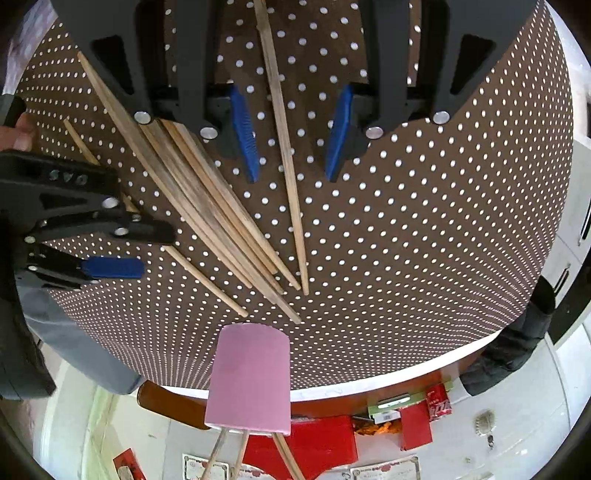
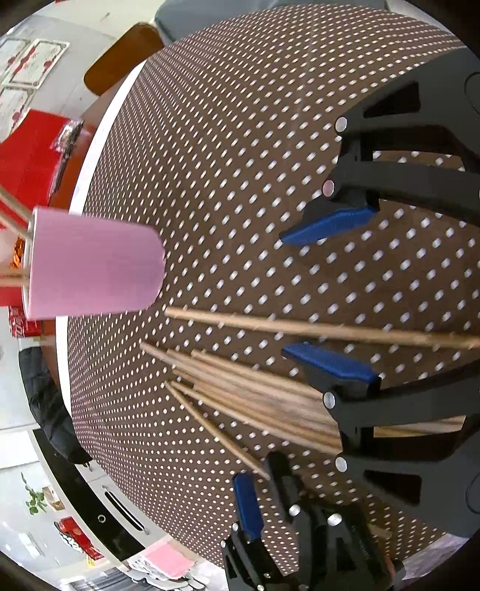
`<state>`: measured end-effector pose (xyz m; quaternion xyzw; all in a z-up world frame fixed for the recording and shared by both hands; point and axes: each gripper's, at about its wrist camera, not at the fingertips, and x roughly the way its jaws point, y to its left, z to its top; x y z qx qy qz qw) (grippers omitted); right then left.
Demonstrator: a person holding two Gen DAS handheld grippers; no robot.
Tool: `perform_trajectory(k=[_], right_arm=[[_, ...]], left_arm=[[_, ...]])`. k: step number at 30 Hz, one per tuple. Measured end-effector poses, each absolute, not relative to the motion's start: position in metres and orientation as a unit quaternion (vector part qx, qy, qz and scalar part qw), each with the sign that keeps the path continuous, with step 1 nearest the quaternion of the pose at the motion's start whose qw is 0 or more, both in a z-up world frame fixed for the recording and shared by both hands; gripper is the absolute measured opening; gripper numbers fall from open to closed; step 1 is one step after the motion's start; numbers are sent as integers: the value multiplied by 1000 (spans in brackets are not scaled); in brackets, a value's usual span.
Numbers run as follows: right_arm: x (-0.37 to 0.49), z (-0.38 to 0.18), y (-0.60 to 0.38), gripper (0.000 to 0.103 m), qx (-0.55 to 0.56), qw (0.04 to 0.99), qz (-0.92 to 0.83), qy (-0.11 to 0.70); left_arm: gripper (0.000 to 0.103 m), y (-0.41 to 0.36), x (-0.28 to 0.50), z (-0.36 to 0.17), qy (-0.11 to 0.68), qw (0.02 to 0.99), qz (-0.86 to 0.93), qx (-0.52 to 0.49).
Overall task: Organize utensils
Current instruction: 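Grasp a chopstick with the left gripper while the right gripper grasps another, then carry both chopsticks up and lower them into the pink cup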
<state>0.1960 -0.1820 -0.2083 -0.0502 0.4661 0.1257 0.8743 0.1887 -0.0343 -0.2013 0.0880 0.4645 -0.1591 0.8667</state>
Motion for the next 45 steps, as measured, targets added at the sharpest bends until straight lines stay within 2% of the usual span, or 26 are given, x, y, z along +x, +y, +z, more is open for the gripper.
perform_trajectory(k=[1,2,3,4,5,6,9,15,26,37,45], right_arm=[[200,-209,-177,54,-56,873,126,467],[203,-208,-174,43,-58,873,126,468],[205,-207,-171,27,-61,872,129,468],[205,-207,-169,22,-64,872,130,468],[205,-206,-167,10,-70,871,132,469],[205,-206,-166,7,-73,869,137,470],[200,-208,-172,6,-59,869,149,468],[186,-206,-207,6,56,871,199,446],[158,-182,-245,6,128,888,231,376],[157,-123,-254,6,159,916,242,279],[182,-63,-254,6,153,940,241,185]], left_arm=[[20,-34,192,-201,465,866,-157,90],[7,-33,195,-200,468,865,-159,87],[7,-31,197,-200,471,863,-162,83],[6,-30,199,-200,472,862,-165,81],[6,-29,199,-200,472,862,-166,81],[5,-28,198,-200,471,863,-165,77],[5,-20,193,-201,464,870,-156,53],[5,-1,183,-191,429,893,-133,-25],[5,10,174,-158,359,923,-113,-76],[5,-4,184,-101,285,945,-138,-80],[5,-19,215,-42,199,964,-156,-80]])
